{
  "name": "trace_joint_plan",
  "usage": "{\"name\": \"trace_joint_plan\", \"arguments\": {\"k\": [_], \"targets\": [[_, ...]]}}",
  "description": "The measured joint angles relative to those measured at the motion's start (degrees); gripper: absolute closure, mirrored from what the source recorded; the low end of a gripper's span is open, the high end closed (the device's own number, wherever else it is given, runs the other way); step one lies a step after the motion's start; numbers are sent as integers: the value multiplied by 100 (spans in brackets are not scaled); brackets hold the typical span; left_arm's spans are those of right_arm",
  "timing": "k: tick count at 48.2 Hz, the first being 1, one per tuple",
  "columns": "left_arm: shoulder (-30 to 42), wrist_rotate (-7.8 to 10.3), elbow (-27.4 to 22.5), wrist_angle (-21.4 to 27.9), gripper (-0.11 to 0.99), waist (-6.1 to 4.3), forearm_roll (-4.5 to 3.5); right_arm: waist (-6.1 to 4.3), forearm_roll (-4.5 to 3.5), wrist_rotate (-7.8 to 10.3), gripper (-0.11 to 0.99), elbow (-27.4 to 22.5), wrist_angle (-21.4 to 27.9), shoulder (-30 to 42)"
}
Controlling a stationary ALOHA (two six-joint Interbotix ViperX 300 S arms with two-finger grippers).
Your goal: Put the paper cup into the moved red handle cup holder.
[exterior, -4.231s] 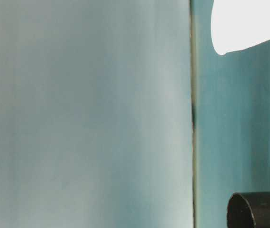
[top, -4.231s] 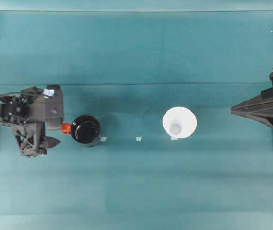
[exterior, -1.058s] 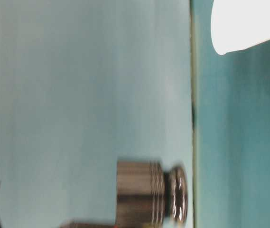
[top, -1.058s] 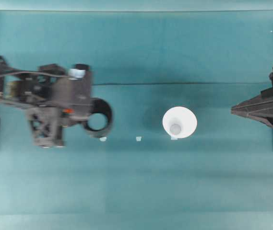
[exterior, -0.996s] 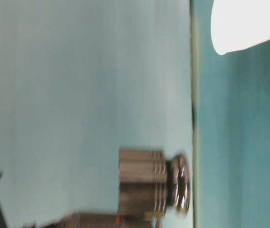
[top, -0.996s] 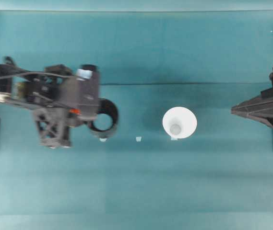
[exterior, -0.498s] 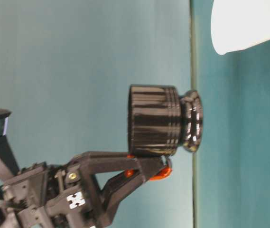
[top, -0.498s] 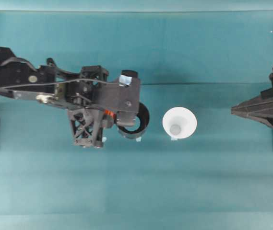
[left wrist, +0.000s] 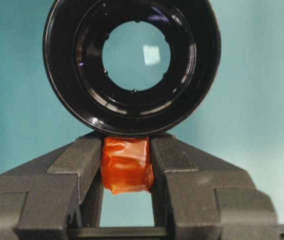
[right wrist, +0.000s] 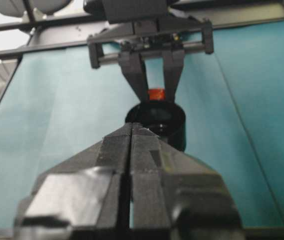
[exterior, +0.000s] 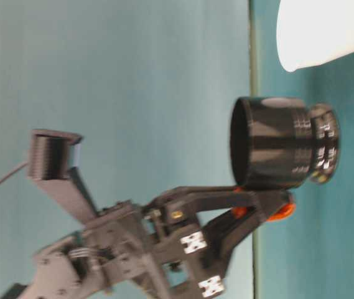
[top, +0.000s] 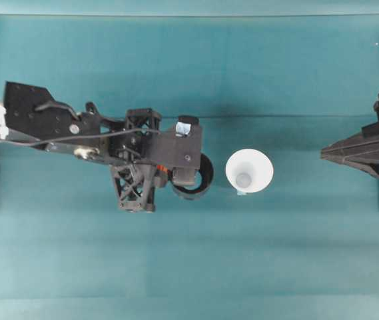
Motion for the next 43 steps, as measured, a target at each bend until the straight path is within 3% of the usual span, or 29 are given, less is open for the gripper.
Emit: {"name": "trace_joint_plan", "arguments": {"k": [43], "targets": [[510, -9, 264, -519, 61, 0, 0, 0, 0, 0, 99, 0, -9, 0]]}}
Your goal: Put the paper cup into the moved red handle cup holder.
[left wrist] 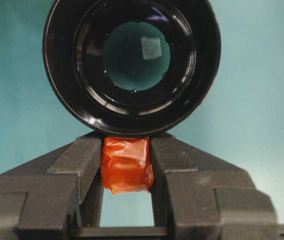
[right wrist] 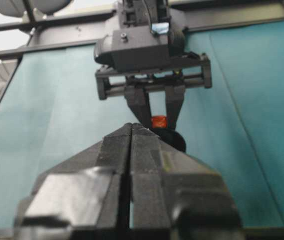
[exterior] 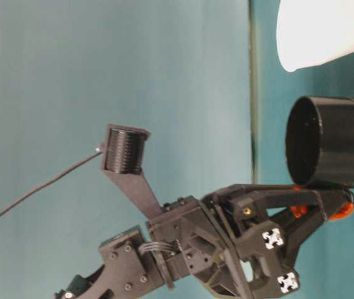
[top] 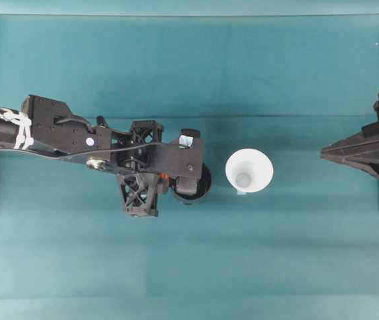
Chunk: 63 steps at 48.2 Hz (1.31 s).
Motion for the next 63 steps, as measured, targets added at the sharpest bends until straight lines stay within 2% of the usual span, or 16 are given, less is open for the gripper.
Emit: {"name": "trace_joint_plan", "arguments": {"k": [1, 5, 6, 11, 13, 14, 35, 37, 39, 43, 50, 51, 58, 63], "targets": [[0, -9, 9, -9, 61, -9, 0, -9, -18, 0, 99, 0, 9, 0], [9, -9, 26, -35, 61, -9, -9, 0, 0, 0, 99, 0, 0, 0], [18, -18, 26, -44, 61, -9, -9, -9, -18, 0, 99, 0, 0, 0], [18, -9, 26, -79, 61, -9, 0, -9, 0, 0, 99, 0, 9, 0], [9, -26, 26, -88, 61, -9, -9, -9, -18, 0, 99, 0, 9, 0], [18, -35, 26, -88, 61, -9, 0, 0, 0, 0, 99, 0, 0, 0], [44, -53, 26, -97, 61, -9, 0, -9, -18, 0, 99, 0, 0, 0], [44, -62, 26, -97, 61, -18, 0, -9, 0, 0, 99, 0, 9, 0], [44, -79, 26, -114, 61, -18, 0, -9, -18, -9, 99, 0, 9, 0], [44, -70, 26, -185, 61, -9, -9, 0, 0, 0, 99, 0, 9, 0], [44, -62, 35, -325, 61, -18, -9, -9, -18, 0, 99, 0, 18, 0], [53, -62, 35, -343, 61, -18, 0, -9, 0, 0, 99, 0, 26, 0], [79, -79, 35, -360, 61, -18, -9, 0, -18, 0, 99, 0, 79, 0], [105, -70, 35, -360, 61, -18, 0, -9, 0, 0, 99, 9, 88, 0]]}}
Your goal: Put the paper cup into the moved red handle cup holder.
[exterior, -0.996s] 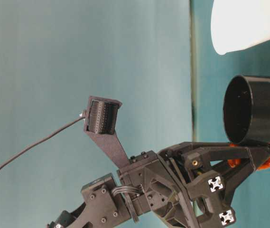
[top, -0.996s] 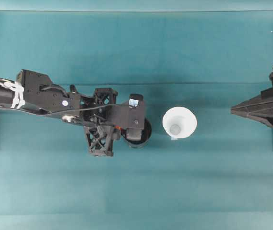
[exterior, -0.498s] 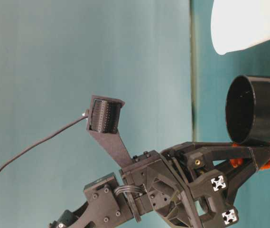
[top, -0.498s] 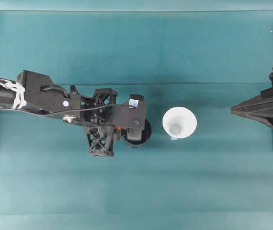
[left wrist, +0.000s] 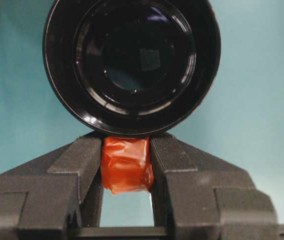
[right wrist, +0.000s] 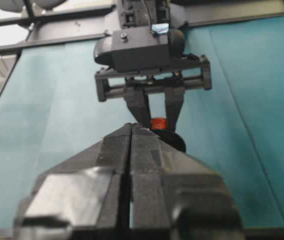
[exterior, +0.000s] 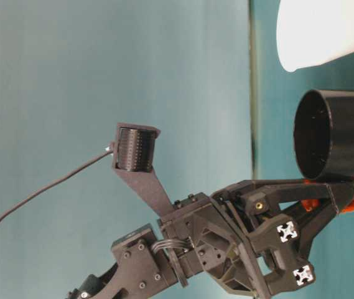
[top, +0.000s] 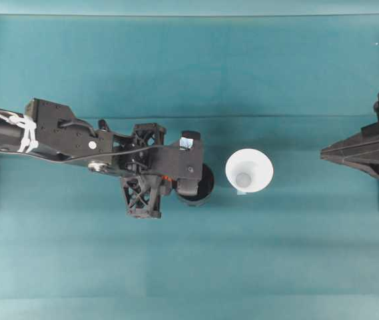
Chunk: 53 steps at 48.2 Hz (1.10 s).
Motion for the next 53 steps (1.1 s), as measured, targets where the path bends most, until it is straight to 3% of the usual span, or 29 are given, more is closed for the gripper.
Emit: {"name": "trace_joint_plan", "arguments": {"k": [15, 22, 27, 45, 53], "targets": [[26, -9, 0, -9, 57, 0, 0, 9, 0, 0, 99, -9, -9, 0], [26, -97, 0, -18, 14, 0, 0, 0, 0, 0, 99, -9, 0, 0], [18, -158, 0, -18, -9, -9, 0, 0, 0, 0, 99, -9, 0, 0], [9, -114, 0, 0, -9, -18, 0, 0, 0, 0, 99, -9, 0, 0], [-308, -79, 18, 290, -9, -26, 0, 0, -18, 0, 99, -9, 9, 0]]}}
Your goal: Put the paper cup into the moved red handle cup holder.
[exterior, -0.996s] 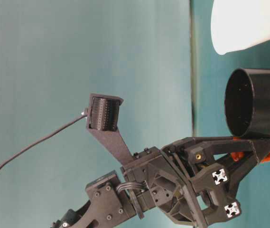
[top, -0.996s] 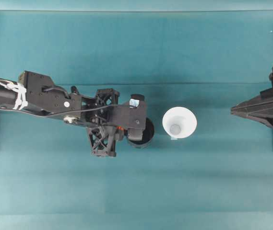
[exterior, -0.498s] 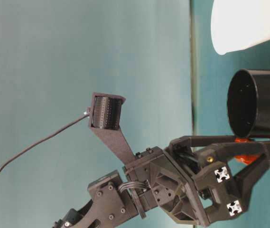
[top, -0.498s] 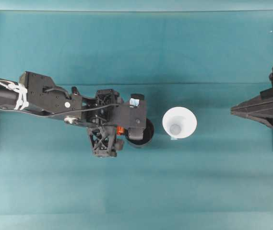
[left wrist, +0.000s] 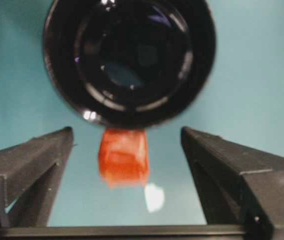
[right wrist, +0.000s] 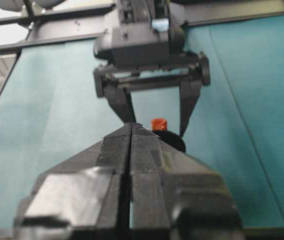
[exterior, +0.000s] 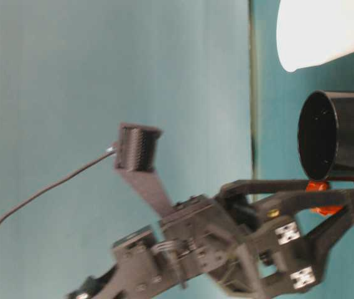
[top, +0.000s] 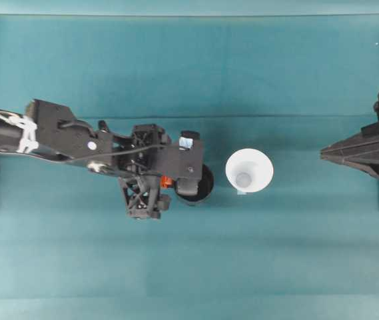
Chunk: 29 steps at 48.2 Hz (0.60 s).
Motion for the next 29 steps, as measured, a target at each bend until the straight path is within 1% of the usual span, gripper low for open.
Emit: {"name": "trace_joint_plan", "arguments": {"k": [1, 2, 3, 4, 5, 6, 8, 9, 11, 12, 13, 14, 15, 16, 19, 20, 21, 22, 24, 26, 27, 28, 29], "targets": [[-62, 9, 0, 62, -9, 0, -9, 0, 18, 0, 99, 0, -9, 0], [-141, 9, -9, 141, -9, 9, -9, 0, 0, 0, 99, 0, -9, 0], [-220, 0, 0, 229, -9, 0, -9, 9, 18, 0, 99, 0, 0, 0], [-299, 0, 0, 325, -9, 9, 0, 0, 18, 0, 99, 0, 0, 0], [-378, -9, -18, 457, -9, 9, -9, 0, 18, 0, 99, 0, 0, 0], [-466, 0, -18, 589, -9, 0, 0, 0, 0, 0, 99, 0, -9, 0], [-668, -9, -26, 844, -9, 0, 0, 0, 0, 0, 99, 9, 0, -9], [-773, 0, -44, 984, -9, 0, 0, 0, 18, 0, 99, 0, 9, -9], [-984, 26, -62, 1204, -9, 0, -9, 0, 18, 0, 99, 9, 26, -9], [-1090, 26, -62, 1292, -9, 0, 0, 0, 0, 0, 99, 0, 26, -18], [-1187, 26, -70, 1380, -9, 0, -9, 0, 18, 0, 99, 0, 44, -26], [-1327, 26, -62, 1468, -9, 0, 0, 9, 18, 0, 99, 0, 62, -26], [-1441, 35, -62, 1521, -9, 0, 0, 0, 0, 0, 99, 0, 70, -26], [-1529, 53, -62, 1564, -9, 0, 0, 0, 18, 0, 99, 0, 97, -35], [-1881, 62, -9, 1591, -8, 0, -9, 0, 18, 0, 99, 0, 167, -62], [-1995, 62, 9, 1591, -8, 0, 0, 0, 0, 0, 99, 0, 185, -70], [-2101, 53, 26, 1591, -8, 0, 0, 0, 18, 0, 99, 0, 211, -79], [-2206, 62, 62, 1600, -8, 0, 0, 0, 0, 0, 99, 9, 246, -88], [-2373, 62, 132, 1600, -8, 0, -9, -9, 0, 0, 99, 0, 352, -105], [-2505, 53, 202, 1591, -8, 0, 0, -44, 0, 0, 99, -9, 448, -114], [-2593, 62, 272, 1582, -8, 0, -9, -70, 18, 0, 99, -9, 492, -123], [-2646, 62, 325, 1573, -8, 0, 0, -97, 18, 0, 99, -26, 554, -132], [-2698, 44, 369, 1564, -8, 0, -9, -132, 0, 0, 99, -44, 606, -132]]}}
